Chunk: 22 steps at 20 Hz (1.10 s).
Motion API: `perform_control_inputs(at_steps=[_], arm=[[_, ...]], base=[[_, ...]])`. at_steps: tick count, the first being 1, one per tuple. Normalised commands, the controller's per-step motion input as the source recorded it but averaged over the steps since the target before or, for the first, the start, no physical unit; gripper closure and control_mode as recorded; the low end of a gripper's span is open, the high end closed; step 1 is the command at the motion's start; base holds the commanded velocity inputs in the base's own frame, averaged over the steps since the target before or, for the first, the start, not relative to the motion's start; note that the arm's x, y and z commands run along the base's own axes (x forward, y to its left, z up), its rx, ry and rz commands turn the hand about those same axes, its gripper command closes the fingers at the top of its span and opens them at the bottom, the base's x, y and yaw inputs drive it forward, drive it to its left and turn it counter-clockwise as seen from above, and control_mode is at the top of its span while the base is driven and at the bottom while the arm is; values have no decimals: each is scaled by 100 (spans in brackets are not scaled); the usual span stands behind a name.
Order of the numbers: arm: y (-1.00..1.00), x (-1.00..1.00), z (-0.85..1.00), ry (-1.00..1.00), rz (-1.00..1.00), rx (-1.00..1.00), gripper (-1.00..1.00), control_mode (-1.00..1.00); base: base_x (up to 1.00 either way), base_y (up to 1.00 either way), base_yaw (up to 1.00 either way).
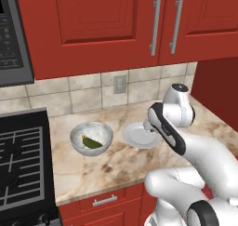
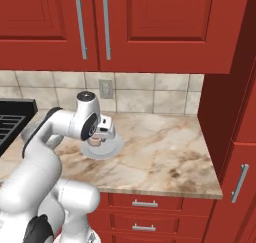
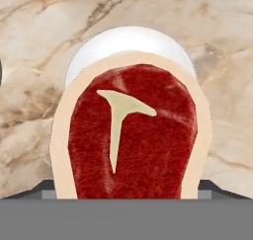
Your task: Place the steak on the plate and place the cucumber on the same plate.
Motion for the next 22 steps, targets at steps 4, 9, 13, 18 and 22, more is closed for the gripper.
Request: perform_control_inputs(at_steps=[4,9,13,18,22], arm=[[-18,59,-25,8,0,-3,100,-100],[-13,55,-35,0,0,-8,100,-100],[-2,35,-50,0,0,-7,100,-100],[0,28,-44,0,0,-6,100,-100],[0,12,-34,0,0,-1,100,-100]], base=[[0,0,0],[0,0,0],[0,0,0],[0,0,0],[0,0,0]])
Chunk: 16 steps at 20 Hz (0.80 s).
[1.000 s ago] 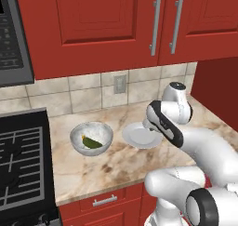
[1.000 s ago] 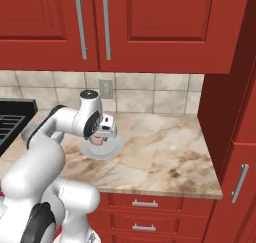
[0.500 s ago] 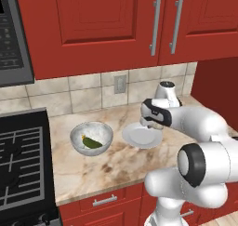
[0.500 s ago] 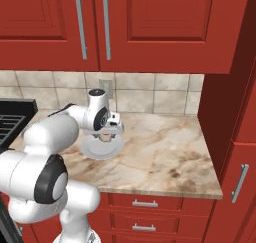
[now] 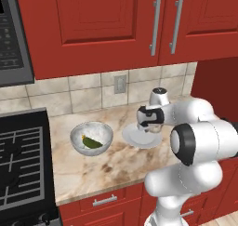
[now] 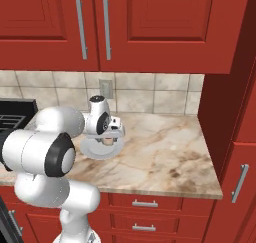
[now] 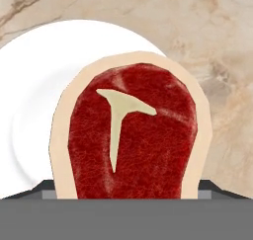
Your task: Place the steak on the plate and place the cucumber on the same plate.
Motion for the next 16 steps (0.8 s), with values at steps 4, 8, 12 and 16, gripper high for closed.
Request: perform_control_inputs(at_steps=[4,8,12,16], arm=[[-1,6,-24,5,0,0,100,-100],[0,1,-22,5,0,0,100,-100],[0,5,-17,4,0,0,100,-100],[0,4,-8,0,0,1,100,-100]], base=[[0,0,0],[0,0,0],[0,0,0],[0,0,0]])
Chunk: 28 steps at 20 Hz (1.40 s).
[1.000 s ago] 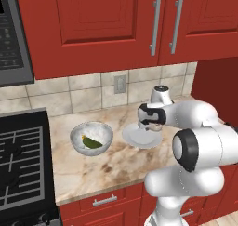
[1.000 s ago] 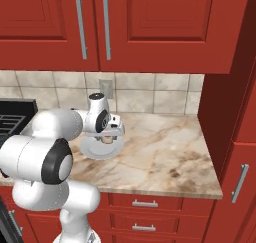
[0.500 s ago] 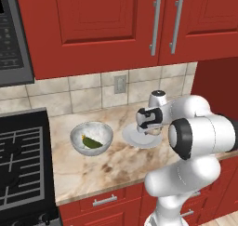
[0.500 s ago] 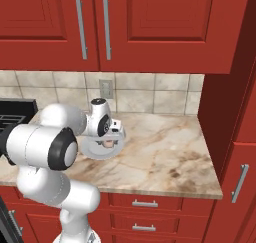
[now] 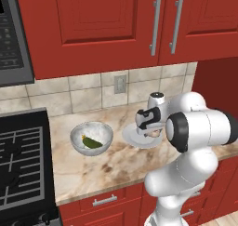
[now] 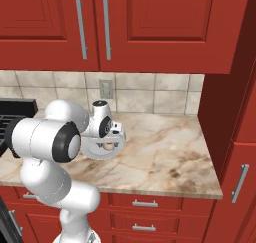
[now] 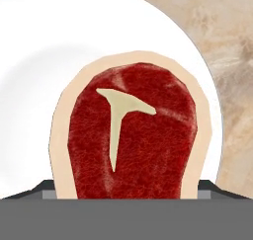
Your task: Place the steak on the plate and place the cucumber on the same plate.
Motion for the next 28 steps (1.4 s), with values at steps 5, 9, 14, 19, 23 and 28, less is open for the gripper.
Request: perform_control_inputs(at_steps=[5,9,14,19,23,28], arm=[[0,0,-3,0,0,0,100,-100],[0,0,-10,0,0,0,100,-100],[0,2,-9,0,0,0,100,-100],[0,3,-9,0,0,0,100,-100],[0,0,-6,0,0,0,100,-100],[0,0,0,0,0,0,-100,-100]], base=[[0,0,0],[0,0,0],[0,0,0],[0,0,0],[0,0,0],[0,0,0]])
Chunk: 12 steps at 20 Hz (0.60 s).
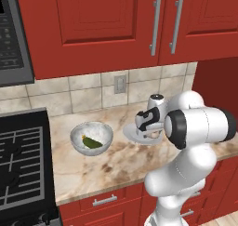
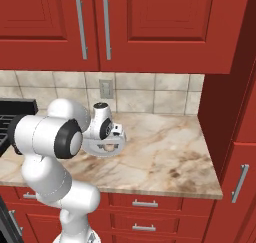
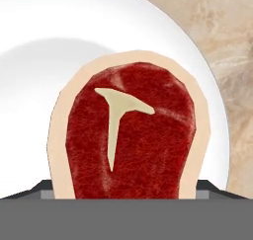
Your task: Place the steak on the plate and place the cucumber on the same plate.
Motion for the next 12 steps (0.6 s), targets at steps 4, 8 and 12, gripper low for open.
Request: perform_control_inputs(at_steps=[4,8,12], arm=[[2,-1,7,0,0,0,-100,-100],[5,-5,11,0,0,0,-100,-100],[0,-4,18,-2,0,0,-100,-100]], base=[[0,0,0],[0,0,0],[0,0,0]])
